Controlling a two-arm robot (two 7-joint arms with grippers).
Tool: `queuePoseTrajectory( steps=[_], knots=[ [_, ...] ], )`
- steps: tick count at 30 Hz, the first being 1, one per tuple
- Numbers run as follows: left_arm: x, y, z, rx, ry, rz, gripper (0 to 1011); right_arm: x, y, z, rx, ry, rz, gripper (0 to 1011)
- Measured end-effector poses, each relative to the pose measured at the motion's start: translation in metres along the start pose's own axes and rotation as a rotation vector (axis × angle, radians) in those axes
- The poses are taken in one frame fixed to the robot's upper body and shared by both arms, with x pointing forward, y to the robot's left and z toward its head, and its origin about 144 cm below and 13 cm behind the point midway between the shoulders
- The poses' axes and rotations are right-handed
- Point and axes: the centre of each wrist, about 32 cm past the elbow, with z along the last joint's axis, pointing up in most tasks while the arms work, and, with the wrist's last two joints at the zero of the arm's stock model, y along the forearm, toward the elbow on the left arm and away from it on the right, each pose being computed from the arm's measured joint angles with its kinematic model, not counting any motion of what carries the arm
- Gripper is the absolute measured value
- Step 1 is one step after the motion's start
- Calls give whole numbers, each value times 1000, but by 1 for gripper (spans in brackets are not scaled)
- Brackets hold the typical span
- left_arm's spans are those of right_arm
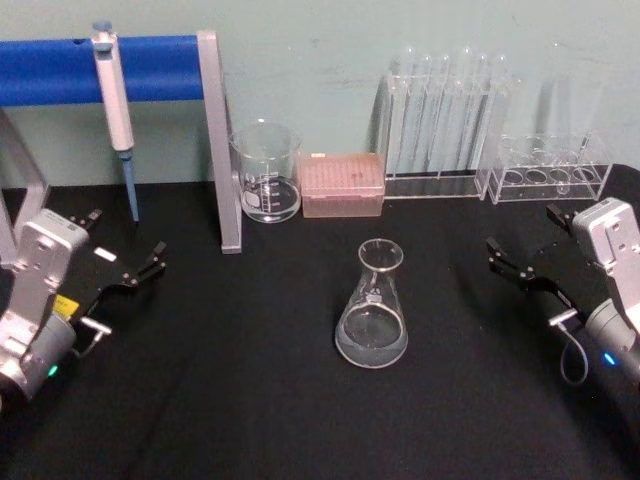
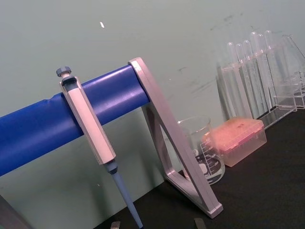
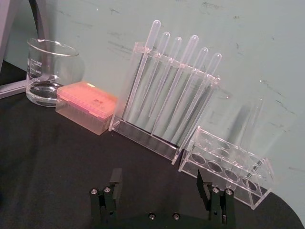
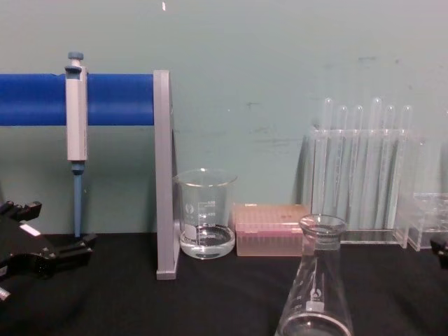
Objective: Grasp the erlenmeyer flask with one hand, shake it three times, then place it back.
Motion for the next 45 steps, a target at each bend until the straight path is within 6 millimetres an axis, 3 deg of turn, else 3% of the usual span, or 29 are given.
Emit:
queuePoseTrajectory(
  steps=[45],
  knots=[
    [0, 0, 0, 0, 0, 0, 1001, 4, -3, 2, 10, 49, 12, 1003]
  ],
)
